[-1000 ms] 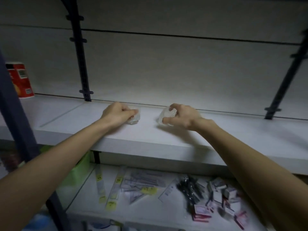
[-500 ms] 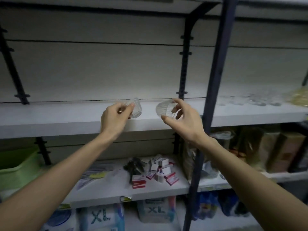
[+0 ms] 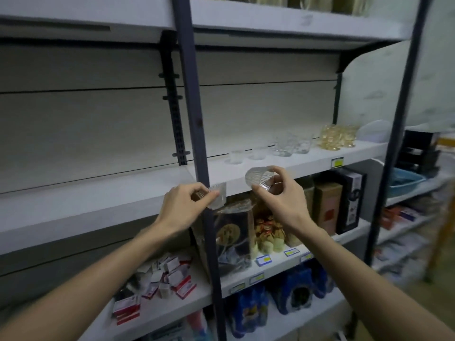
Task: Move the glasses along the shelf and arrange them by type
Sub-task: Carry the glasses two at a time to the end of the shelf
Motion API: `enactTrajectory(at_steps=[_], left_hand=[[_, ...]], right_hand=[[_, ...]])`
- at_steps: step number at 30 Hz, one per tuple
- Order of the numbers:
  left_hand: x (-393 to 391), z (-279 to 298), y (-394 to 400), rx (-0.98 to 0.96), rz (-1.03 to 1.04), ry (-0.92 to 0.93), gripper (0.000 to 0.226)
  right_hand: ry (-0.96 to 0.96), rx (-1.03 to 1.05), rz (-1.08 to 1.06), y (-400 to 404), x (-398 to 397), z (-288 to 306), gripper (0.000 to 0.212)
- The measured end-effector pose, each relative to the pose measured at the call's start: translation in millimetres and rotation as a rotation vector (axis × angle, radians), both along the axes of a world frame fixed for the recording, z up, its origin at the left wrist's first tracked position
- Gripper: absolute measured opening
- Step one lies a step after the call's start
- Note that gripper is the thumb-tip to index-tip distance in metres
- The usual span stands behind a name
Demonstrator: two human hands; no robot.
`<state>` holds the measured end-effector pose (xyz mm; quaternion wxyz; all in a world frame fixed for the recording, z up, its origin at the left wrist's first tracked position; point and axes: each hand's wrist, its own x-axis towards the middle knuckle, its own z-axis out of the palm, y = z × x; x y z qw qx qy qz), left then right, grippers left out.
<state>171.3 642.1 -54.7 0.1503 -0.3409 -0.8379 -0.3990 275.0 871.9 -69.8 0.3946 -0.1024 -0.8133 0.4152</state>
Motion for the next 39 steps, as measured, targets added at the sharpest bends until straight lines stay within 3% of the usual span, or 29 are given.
enactTrajectory(at_steps=[5,10,12,15,20,25,31,34,37,39], left_hand=[[-12,-16,84,0.176,-0.070,-0.043,0.025],[-58,-7,166,0.218,-0.019,0.031,0.028],[-82,-1,191,0.152,0.051,0.120,0.032],[-118,8,214,-0.118,0.146,0.310,0.039],[-159,10,234,-0.330,0.190,0.346,0.041],[-174,3,235,-0.394,0.253,0.389,0.044],[-175,5,246,-0.412,0.324,0.425,0.042],[-168,6,255,-0.394,0.400,0.380,0.047],[-160,15,260,-0.290,0.504,0.411,0.039],[-164,31,261,-0.202,0.615,0.406,0.031]], right_hand=[[0.042,-0.076,-0.159,55,-17,-4,0.076],[-0.026,0.000,-0.119,128,-63,2,0.073],[-0.087,0.070,-0.095,159,-92,13,0.080],[-0.214,0.178,-0.055,191,-136,26,0.086],[-0.341,0.473,-0.068,221,-189,37,0.078],[-0.518,0.700,0.043,242,-223,46,0.074],[-0.402,0.807,0.160,256,-252,41,0.064],[-0.341,0.823,0.220,264,-253,35,0.074],[-0.308,0.723,0.321,272,-253,41,0.078],[-0.199,0.601,0.376,272,-256,54,0.066]])
